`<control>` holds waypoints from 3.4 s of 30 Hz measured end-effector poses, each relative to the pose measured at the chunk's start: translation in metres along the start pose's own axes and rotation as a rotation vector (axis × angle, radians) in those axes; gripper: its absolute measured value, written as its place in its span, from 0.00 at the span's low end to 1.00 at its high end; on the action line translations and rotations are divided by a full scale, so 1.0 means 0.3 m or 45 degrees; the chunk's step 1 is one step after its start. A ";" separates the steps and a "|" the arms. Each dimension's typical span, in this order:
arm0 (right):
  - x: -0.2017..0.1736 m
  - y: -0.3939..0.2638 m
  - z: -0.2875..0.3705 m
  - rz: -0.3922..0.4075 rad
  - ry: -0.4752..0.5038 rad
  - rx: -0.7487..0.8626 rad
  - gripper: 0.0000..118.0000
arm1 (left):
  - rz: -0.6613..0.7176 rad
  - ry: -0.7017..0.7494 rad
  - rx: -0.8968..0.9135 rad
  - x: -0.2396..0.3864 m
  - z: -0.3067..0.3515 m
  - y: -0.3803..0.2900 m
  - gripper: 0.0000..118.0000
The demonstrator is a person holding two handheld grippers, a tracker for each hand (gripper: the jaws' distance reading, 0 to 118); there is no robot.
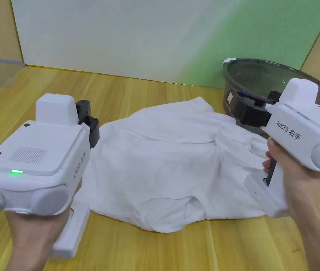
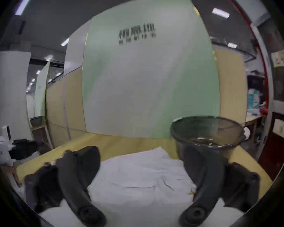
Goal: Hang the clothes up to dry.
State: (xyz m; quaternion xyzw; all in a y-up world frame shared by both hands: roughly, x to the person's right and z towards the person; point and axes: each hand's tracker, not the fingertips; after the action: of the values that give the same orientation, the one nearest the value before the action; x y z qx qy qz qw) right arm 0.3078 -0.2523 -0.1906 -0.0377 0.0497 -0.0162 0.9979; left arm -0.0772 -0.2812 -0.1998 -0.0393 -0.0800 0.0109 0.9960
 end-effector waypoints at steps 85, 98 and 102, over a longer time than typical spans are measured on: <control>-0.018 -0.010 2.023 -0.220 -1.396 -0.089 0.11 | -0.087 -3.168 -0.195 1.803 0.632 0.092 0.00; -0.022 0.202 1.974 -0.086 -1.528 -0.049 0.11 | 0.449 -2.786 0.220 1.603 0.667 0.552 0.00; -0.038 0.291 1.983 -0.052 -1.567 -0.011 0.14 | 0.421 -2.700 0.567 1.525 0.716 0.770 0.00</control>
State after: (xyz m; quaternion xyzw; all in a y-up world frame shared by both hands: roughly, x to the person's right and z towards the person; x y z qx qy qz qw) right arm 0.3587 -0.1210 0.3941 -0.0452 -0.5359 -0.0105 0.8430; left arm 0.3364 -0.0217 0.0655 0.1606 -0.8862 0.1870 0.3923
